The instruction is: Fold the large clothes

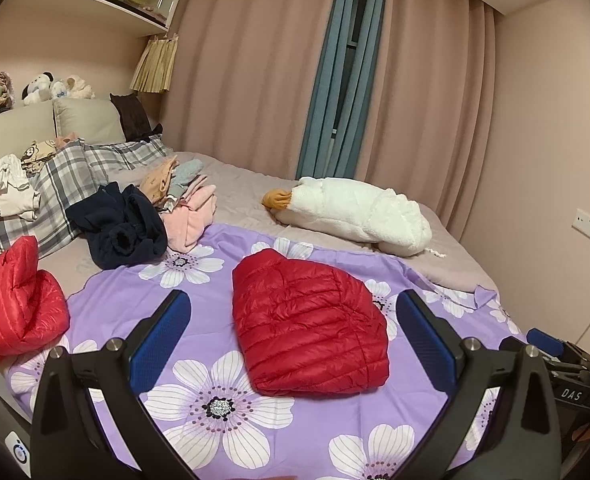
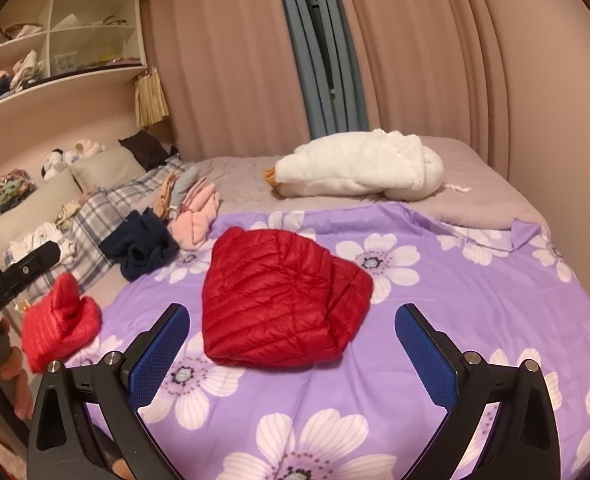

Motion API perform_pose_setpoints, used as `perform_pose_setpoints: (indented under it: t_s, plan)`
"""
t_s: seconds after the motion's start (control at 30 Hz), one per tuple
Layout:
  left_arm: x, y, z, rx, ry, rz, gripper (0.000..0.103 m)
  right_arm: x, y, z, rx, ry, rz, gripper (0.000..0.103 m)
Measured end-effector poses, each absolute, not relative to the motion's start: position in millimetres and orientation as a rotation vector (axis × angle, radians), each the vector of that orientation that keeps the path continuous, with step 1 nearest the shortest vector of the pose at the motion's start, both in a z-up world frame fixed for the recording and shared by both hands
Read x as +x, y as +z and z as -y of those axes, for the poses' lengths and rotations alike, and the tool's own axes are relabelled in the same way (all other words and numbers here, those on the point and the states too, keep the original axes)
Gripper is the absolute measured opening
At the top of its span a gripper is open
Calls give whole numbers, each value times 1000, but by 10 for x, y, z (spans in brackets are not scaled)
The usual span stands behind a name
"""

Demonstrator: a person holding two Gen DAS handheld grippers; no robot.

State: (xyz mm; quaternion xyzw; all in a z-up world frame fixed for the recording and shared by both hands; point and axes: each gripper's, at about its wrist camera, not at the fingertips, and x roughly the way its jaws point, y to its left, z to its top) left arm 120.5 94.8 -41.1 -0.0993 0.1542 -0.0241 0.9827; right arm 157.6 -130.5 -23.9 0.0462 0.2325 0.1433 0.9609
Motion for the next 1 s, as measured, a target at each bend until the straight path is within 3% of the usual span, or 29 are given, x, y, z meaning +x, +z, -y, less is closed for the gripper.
perform_pose_setpoints:
  t_s: [1.0]
  plan:
    - [1149,-424,-935,-195,-36,-287,103,1544,-257,1212,64,281,-483,102]
